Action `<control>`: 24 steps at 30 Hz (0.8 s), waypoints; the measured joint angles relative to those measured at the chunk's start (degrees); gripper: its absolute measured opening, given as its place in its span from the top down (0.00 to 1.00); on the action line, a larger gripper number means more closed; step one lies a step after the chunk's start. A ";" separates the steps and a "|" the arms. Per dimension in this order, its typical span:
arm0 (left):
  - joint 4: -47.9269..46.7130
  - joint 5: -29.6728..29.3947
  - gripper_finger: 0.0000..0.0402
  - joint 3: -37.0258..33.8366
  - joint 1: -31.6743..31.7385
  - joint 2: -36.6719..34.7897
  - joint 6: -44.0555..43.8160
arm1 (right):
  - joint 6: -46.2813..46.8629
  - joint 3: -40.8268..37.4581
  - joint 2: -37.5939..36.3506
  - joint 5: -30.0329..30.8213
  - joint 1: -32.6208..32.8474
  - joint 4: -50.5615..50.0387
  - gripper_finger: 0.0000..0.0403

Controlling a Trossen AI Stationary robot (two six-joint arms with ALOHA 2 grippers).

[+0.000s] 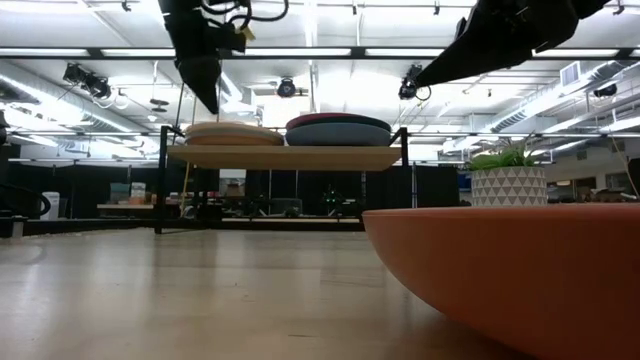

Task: Place and stack plates onto a shelf
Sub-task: Stack the orange plate on top of the pink plate on the shelf

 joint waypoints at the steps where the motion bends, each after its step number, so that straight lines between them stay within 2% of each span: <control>1: 0.02 0.00 0.65 0.00 -0.13 -0.33 0.03 | 0.00 0.00 0.00 0.00 0.00 0.00 0.70; 3: 1.32 0.72 0.65 0.04 -0.65 -0.64 0.05 | -0.12 0.00 0.00 0.00 0.00 0.03 0.70; 5: 1.89 5.63 0.65 0.02 -1.20 -1.32 1.48 | -0.20 0.00 0.00 -0.01 0.01 0.04 0.70; 10: 6.86 29.63 0.65 0.02 -5.20 -1.59 4.10 | 0.28 0.00 0.00 -2.00 -0.08 -0.59 0.70; 12: 10.78 34.44 0.65 0.09 -7.60 -0.95 2.44 | 0.63 0.00 0.00 -4.73 -0.13 -1.17 0.70; 20: 15.11 35.33 0.65 -0.02 -17.63 3.09 -3.34 | 5.05 0.05 1.15 -15.50 -0.95 -1.75 0.70; 24: 16.07 32.47 0.65 -0.02 -22.56 5.92 -4.81 | 10.91 0.00 3.09 -20.89 -1.08 -2.32 0.70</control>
